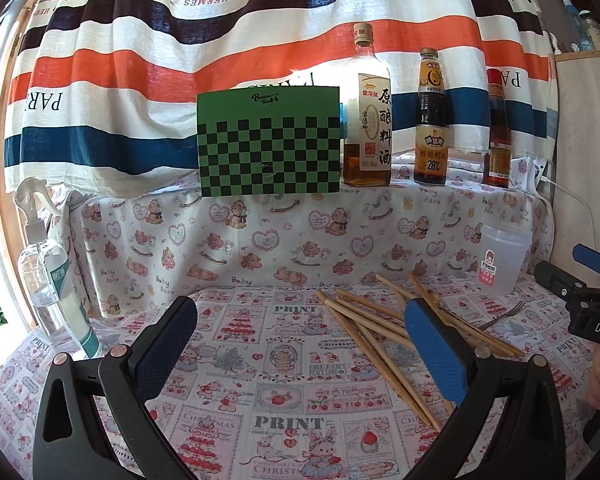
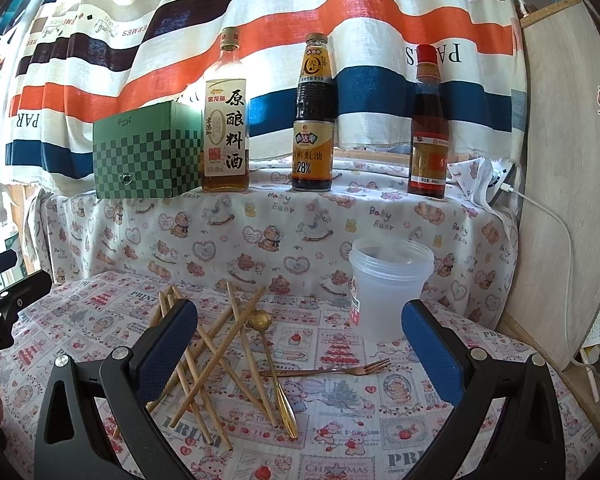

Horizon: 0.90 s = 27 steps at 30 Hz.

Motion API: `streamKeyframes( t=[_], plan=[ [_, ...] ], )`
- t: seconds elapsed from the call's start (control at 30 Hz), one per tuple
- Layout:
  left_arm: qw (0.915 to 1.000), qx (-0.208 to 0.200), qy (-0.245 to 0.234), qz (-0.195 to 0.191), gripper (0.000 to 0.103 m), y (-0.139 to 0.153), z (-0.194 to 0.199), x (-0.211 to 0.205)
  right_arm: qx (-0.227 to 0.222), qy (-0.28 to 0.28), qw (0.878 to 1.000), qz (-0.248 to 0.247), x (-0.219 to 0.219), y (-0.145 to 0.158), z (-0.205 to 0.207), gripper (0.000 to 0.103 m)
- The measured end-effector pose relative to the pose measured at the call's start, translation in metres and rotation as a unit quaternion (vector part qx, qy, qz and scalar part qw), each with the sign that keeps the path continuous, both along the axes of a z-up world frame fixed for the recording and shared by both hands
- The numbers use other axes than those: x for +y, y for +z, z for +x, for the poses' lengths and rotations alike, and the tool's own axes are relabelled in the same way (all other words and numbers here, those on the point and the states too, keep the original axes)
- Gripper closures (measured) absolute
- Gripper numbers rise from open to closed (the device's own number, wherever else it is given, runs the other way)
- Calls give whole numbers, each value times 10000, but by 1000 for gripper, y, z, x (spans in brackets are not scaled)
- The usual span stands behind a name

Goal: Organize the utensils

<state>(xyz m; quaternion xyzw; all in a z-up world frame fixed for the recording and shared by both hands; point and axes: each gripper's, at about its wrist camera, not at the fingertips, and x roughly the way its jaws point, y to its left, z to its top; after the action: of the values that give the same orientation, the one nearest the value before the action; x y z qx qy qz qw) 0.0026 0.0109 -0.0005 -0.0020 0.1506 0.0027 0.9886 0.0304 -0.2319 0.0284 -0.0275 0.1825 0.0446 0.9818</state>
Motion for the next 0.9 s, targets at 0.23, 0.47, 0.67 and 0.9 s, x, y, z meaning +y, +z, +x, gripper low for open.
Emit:
streamKeyframes(
  t=[0.23,0.47,0.67,0.9],
  plan=[
    [10000,2,0,-3,0,0,0,2,94,80,9997,200,-4,-1,3,0],
    [10000,-2,2,-3,0,-1,1,3,53,-28,10000,74,-1,-1,1,0],
    [10000,-27,-24,-6,0,-1,1,8,98,-47,9999,88,-2,-2,2,0],
    [9998,-122,17,164,0,0,-5,3,136,47,9999,73,1,-3,3,0]
  ],
)
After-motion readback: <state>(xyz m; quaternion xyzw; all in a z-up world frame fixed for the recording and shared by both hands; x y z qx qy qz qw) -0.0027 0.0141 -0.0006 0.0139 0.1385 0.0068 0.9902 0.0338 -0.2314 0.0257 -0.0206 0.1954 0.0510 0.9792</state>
